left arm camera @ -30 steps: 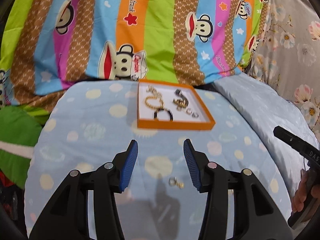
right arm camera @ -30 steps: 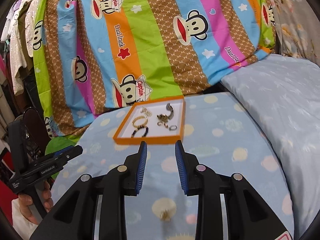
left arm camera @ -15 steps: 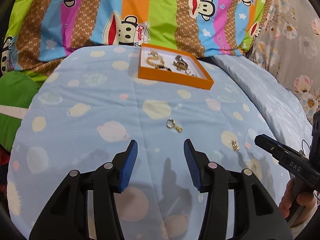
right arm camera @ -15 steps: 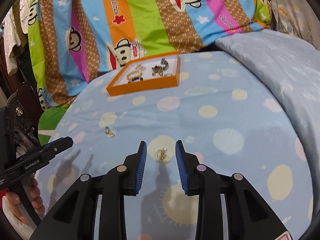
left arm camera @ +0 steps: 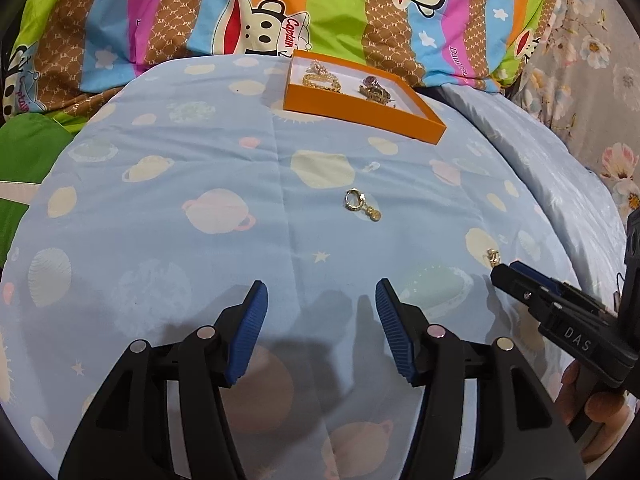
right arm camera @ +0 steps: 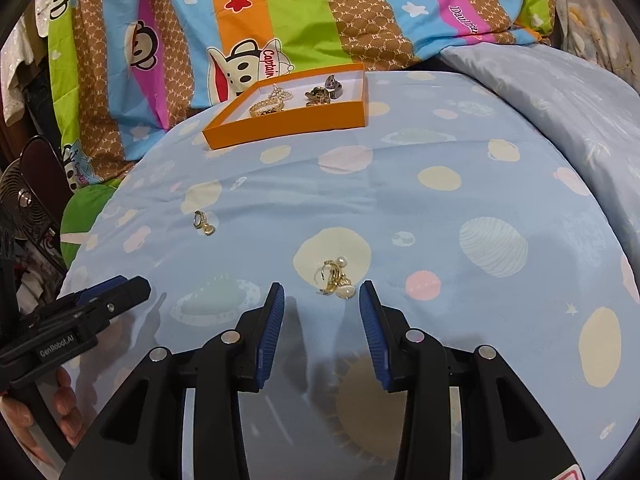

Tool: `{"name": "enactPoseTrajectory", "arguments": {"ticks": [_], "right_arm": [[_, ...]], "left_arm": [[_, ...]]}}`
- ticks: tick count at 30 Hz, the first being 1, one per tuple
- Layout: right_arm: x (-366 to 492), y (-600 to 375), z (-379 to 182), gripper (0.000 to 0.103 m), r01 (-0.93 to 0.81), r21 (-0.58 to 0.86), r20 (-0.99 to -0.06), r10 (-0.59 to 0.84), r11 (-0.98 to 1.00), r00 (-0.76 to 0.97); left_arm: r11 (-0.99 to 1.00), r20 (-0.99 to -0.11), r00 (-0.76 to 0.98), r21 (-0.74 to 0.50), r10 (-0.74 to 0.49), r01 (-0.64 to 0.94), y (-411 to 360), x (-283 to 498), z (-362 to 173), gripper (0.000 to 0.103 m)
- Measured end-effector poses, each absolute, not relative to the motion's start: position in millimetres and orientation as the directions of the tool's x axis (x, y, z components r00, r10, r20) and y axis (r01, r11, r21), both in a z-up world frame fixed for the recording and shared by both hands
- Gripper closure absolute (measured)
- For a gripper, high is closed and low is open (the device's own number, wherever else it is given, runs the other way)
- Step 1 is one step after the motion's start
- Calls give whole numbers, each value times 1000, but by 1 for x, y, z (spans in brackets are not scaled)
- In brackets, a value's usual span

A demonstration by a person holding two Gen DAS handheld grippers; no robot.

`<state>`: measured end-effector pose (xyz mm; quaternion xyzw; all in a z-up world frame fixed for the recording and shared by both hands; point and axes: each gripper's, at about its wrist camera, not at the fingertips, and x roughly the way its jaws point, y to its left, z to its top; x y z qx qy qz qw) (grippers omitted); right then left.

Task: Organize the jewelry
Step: 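Close the right tool on the pearl earring while the left tool grasps the gold coin-dangle earring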

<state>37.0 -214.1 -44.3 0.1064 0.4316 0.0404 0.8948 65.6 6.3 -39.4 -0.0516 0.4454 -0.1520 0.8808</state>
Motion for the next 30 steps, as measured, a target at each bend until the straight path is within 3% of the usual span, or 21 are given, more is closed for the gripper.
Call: {"name": "enactPoseTrajectory", "arguments": {"ticks": [8,24,30], "right_arm": [[44,-210,-48,64,26,208,-762,145,978,631],[46,-211,-51,64,29,217,-765,152,976,626],[48,-211,-53,64,32,220,-764,152,975,627]], "left_arm": [[957,-766,580,-170,-278,234,-1,63,-42,46],[951,-773,570,-138,-279,278,-11,64,-45,26],[950,-776,567,-130,-275,283,-13,65,-45,24]]}}
